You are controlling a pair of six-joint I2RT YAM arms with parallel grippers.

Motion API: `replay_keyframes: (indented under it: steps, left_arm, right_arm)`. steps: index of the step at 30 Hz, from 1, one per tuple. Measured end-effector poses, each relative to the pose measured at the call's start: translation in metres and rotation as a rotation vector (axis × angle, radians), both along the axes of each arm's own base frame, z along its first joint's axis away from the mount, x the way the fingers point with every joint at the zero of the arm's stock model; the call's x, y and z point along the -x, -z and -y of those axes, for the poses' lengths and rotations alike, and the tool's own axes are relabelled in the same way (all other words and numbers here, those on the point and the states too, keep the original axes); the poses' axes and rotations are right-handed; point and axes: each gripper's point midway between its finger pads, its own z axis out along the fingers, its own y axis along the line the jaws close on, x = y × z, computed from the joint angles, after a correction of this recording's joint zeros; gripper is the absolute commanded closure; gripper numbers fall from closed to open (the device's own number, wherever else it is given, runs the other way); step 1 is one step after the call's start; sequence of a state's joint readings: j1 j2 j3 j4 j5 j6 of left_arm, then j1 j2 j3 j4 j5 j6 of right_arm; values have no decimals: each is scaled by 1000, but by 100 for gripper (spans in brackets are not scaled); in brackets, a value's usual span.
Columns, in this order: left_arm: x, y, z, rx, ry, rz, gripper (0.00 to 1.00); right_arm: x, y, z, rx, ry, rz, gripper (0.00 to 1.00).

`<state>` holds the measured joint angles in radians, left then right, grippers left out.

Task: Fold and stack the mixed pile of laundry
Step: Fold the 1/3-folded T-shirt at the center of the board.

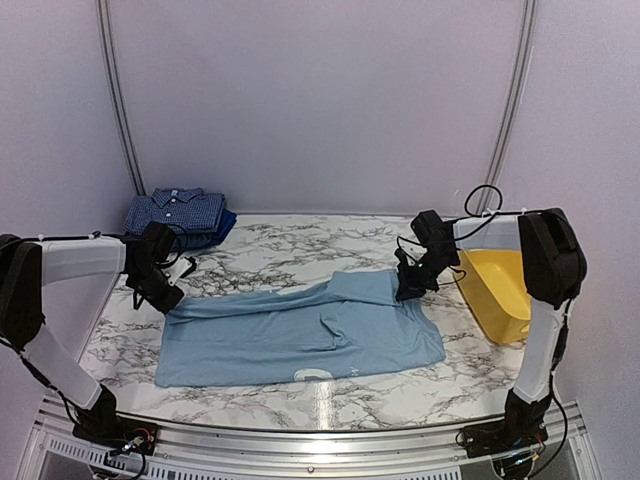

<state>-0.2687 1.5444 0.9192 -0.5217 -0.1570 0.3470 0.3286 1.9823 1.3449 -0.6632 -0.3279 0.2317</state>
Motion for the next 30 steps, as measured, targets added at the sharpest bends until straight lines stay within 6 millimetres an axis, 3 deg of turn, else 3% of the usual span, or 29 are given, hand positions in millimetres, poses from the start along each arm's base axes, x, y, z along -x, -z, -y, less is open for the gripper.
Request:
replay_keyframes:
  steps: [7, 12, 18, 22, 25, 30]
  left_arm:
    - [-2, -2, -8, -4, -10, 6, 100]
    - [-6, -15, -9, -2, 6, 49, 100]
    - [-14, -35, -8, 5, 22, 133, 100]
    - [-23, -37, -9, -8, 25, 156, 100]
    - [-42, -38, -11, -38, 22, 165, 100]
    - [-79, -56, -16, -65, -2, 258, 100]
  right_arm:
    - [-9, -25, 3, 11, 6, 43, 100]
    - [-7, -46, 4, 4, 1, 75, 100]
    - [5, -44, 8, 8, -5, 59, 100]
    - [5, -45, 8, 11, -3, 54, 100]
    - [-16, -56, 6, 6, 7, 89, 100]
    - [-75, -83, -2, -8, 32, 207, 100]
